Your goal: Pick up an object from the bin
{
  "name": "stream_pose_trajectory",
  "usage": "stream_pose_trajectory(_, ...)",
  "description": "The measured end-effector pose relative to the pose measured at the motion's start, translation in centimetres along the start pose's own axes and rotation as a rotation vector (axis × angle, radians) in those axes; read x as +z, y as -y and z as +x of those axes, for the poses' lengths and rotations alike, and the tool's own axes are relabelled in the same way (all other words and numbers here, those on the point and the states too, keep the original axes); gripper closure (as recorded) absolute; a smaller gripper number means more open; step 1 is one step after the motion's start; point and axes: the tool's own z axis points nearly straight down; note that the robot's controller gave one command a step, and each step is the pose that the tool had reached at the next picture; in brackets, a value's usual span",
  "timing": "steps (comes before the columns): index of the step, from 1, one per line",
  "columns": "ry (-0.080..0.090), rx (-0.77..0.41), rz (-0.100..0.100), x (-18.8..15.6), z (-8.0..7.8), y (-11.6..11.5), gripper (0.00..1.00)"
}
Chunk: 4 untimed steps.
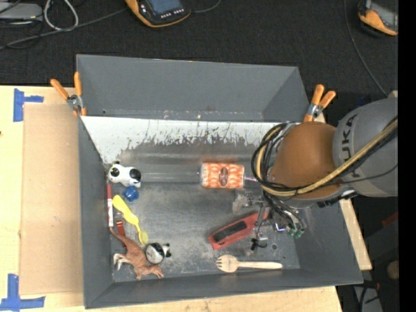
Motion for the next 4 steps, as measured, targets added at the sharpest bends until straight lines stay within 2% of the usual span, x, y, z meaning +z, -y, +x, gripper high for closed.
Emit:
stream_pose_trajectory(1, 0.006, -0.041, -0.005, 1.6, -1.3, -0.2, 1.0)
stream_pose_trajectory(2, 0.006, -0.04, -0.006, 1.6, -1.3, -0.2, 1.0)
stream_pose_trajectory(3, -0.002, -0.041, -0.007, -5.2, -0.1, 1.0, 1.0)
stream_pose_trajectory(4, -0.006, -0.041, -0.008, -10.7, -2.5, 0.4, 1.0)
